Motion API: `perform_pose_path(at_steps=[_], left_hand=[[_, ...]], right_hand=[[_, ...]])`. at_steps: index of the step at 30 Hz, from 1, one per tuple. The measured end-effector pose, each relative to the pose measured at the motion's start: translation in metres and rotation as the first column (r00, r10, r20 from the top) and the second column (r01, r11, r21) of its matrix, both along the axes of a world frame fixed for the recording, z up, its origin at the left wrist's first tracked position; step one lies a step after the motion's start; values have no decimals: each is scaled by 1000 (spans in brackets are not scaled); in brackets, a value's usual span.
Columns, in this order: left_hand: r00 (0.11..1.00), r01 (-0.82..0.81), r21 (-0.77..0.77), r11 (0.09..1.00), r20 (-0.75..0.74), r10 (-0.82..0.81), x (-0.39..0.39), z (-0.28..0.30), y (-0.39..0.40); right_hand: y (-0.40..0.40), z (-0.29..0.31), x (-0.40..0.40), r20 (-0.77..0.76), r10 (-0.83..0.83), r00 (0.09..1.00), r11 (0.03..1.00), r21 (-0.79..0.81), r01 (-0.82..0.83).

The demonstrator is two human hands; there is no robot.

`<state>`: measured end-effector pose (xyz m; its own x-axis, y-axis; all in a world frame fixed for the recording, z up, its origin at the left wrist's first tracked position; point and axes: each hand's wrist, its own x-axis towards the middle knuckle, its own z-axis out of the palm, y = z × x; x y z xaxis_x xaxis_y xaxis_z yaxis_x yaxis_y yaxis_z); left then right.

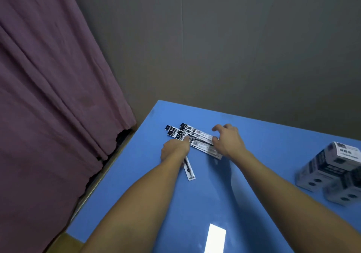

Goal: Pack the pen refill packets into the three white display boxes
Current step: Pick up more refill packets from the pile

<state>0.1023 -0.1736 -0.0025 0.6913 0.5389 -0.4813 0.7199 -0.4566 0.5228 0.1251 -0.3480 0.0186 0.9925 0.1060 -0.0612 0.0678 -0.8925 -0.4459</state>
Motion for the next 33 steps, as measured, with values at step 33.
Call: perform_pose_path(at_steps=[33], left_hand=[[925,348,307,886,-268,-271,-53,-13,53]], right_hand=[[33,-17,-1,1,119,993,984,133,-118]])
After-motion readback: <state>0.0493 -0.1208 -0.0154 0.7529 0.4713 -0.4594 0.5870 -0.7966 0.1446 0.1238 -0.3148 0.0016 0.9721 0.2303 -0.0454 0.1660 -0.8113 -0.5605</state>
